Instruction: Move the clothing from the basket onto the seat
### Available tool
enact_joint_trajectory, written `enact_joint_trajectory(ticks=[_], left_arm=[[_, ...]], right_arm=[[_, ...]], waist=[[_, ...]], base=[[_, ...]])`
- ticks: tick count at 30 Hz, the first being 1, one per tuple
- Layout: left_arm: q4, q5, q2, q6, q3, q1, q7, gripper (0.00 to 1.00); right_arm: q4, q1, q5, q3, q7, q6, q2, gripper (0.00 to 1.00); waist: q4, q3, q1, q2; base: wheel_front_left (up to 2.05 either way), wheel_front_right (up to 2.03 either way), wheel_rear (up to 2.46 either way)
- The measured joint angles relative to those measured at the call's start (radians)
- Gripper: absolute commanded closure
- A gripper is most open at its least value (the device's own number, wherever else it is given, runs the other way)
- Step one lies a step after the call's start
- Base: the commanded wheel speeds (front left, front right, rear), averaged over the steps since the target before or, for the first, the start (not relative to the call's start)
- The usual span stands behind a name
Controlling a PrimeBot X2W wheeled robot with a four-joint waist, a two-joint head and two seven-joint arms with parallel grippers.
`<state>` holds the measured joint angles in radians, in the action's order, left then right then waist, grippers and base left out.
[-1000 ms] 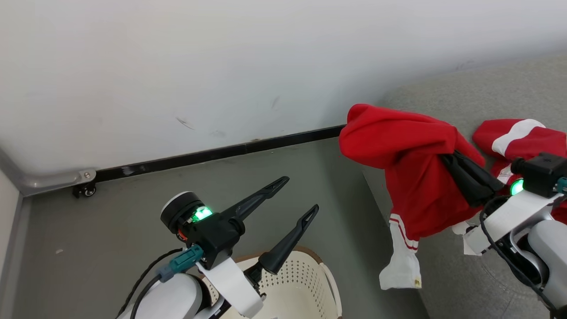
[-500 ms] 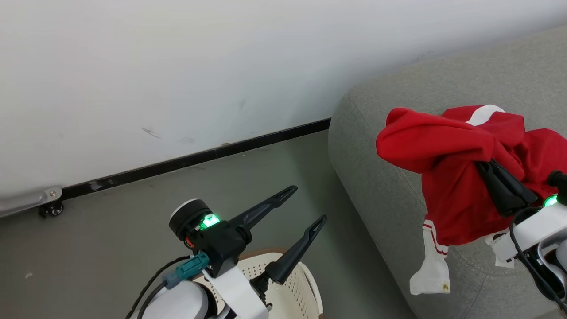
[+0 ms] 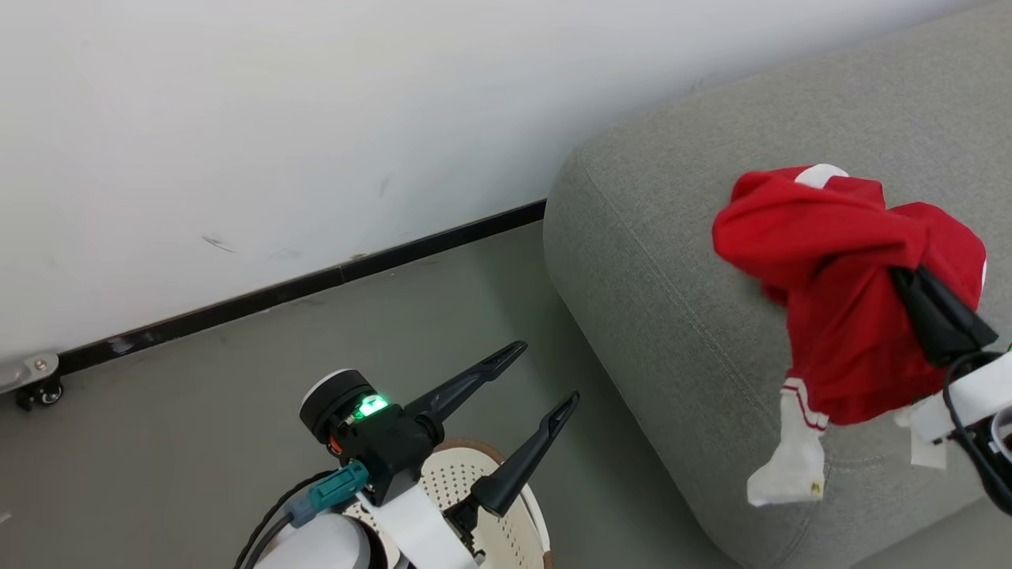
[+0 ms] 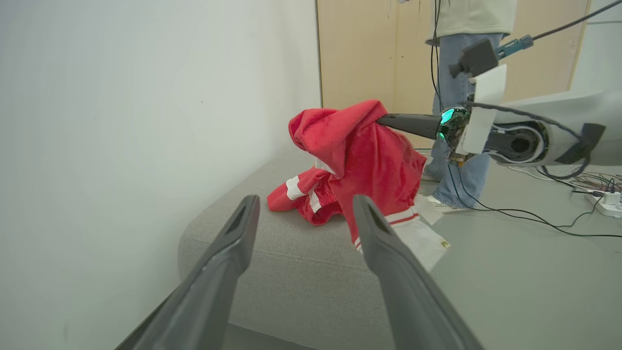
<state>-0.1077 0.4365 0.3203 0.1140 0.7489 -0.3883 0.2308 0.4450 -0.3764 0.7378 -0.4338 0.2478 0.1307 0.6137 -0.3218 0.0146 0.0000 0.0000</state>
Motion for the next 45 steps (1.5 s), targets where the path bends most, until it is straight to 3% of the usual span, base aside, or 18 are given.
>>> enact_joint_trajectory(ticks=[14,27,33,45], left_arm=[[0.071,-0.020,0.023,-0.028,-0.019,-0.005,-0.021,0.00],[0.147,-0.065,0.034,-0.044,-0.021,-0.074,-0.065,0.00],[0.174,-0.077,0.046,-0.052,-0.029,-0.098,-0.082,0.00],[0.206,-0.106,0.045,-0.052,-0.023,-0.160,-0.102,0.00]], right_arm=[[0.160,-0.264,-0.026,0.212,-0.011,0.000,0.063,1.00],[0.342,-0.367,-0.084,0.300,-0.060,0.000,0.141,1.00],[0.423,-0.368,-0.131,0.299,-0.061,0.000,0.131,1.00],[0.533,-0.377,-0.177,0.330,-0.054,0.000,0.030,1.00]], waist=[[0.001,0.086,0.0001,0.0000],[0.034,0.183,0.0000,0.0000],[0.059,0.235,0.0000,0.0000],[0.108,0.337,0.0001,0.0000]], base=[[0.00,0.00,0.00],[0.00,0.00,0.00],[0.00,0.00,0.00],[0.00,0.00,0.00]])
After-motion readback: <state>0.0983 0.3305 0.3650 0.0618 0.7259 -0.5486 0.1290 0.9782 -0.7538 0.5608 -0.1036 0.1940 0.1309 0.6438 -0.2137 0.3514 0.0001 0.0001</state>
